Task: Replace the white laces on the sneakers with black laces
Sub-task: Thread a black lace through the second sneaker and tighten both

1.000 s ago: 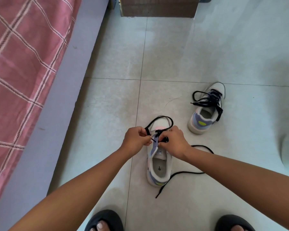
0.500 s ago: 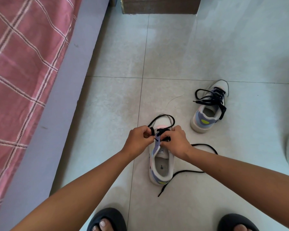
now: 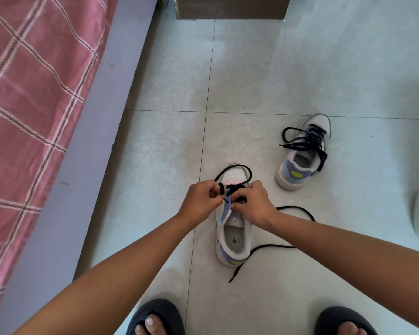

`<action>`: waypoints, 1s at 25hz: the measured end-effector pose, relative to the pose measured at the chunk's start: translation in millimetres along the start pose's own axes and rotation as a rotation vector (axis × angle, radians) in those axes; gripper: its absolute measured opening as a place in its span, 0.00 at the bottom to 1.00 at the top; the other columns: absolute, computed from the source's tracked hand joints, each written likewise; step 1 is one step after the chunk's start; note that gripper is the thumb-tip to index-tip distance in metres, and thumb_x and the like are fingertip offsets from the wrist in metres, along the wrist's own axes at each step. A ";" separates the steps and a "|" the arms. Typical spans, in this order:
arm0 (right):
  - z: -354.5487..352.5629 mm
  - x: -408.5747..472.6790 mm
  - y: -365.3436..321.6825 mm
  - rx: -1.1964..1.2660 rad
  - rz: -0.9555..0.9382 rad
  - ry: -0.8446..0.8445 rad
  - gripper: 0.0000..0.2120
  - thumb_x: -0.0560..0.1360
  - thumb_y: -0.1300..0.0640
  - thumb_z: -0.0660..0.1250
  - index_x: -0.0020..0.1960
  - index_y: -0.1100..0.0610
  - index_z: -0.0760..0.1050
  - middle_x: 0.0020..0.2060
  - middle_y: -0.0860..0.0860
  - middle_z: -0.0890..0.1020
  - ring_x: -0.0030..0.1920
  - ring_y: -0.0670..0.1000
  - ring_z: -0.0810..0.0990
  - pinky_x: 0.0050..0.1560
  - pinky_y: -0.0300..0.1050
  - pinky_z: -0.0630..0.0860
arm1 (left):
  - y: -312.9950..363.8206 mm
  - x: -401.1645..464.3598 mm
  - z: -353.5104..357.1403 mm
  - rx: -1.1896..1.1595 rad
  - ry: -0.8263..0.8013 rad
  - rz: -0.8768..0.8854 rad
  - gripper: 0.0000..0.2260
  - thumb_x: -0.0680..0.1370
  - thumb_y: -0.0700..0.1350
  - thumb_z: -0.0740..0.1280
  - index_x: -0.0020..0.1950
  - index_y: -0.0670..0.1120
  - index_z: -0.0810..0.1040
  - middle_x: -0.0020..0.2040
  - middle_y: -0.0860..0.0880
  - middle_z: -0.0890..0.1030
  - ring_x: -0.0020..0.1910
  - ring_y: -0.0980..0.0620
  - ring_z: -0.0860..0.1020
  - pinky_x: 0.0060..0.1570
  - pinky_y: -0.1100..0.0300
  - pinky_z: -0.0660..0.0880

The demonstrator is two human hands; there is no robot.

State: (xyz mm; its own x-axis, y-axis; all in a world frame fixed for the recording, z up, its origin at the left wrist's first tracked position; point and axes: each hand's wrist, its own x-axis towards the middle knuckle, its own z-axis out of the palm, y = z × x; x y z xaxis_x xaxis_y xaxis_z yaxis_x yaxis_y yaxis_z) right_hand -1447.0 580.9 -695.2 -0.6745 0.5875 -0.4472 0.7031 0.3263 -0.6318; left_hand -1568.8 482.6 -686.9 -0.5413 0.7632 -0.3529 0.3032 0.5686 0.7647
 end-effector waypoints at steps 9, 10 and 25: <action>2.4 -0.8 -2.7 0.026 -0.002 0.009 0.10 0.72 0.55 0.71 0.53 0.53 0.81 0.49 0.52 0.63 0.53 0.51 0.65 0.52 0.35 0.63 | 1.1 4.9 -4.2 -0.058 -0.092 -0.090 0.07 0.71 0.36 0.71 0.36 0.45 0.76 0.36 0.46 0.80 0.38 0.49 0.80 0.45 0.54 0.79; 2.8 -0.3 -2.9 0.021 0.000 0.003 0.10 0.72 0.55 0.71 0.53 0.53 0.81 0.49 0.52 0.63 0.54 0.52 0.65 0.52 0.35 0.63 | 1.4 3.3 -2.2 -0.034 -0.104 -0.084 0.07 0.71 0.37 0.72 0.36 0.45 0.76 0.36 0.47 0.80 0.38 0.50 0.80 0.43 0.59 0.78; 9.2 -13.1 -25.3 -0.360 0.007 -0.189 0.05 0.76 0.61 0.57 0.51 0.54 0.66 0.62 0.58 0.59 0.54 0.56 0.61 0.51 0.45 0.65 | -16.6 -63.8 37.8 0.348 -0.254 -0.281 0.19 0.81 0.49 0.56 0.67 0.38 0.63 0.54 0.43 0.76 0.45 0.48 0.75 0.41 0.56 0.71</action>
State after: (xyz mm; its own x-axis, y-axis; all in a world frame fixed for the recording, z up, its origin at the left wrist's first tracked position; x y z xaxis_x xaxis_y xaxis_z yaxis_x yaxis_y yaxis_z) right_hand -1458.0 558.2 -679.2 -0.6756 0.4551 -0.5801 0.7189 0.5814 -0.3811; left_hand -1509.6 436.0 -697.5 -0.4449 0.5921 -0.6719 0.4402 0.7979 0.4117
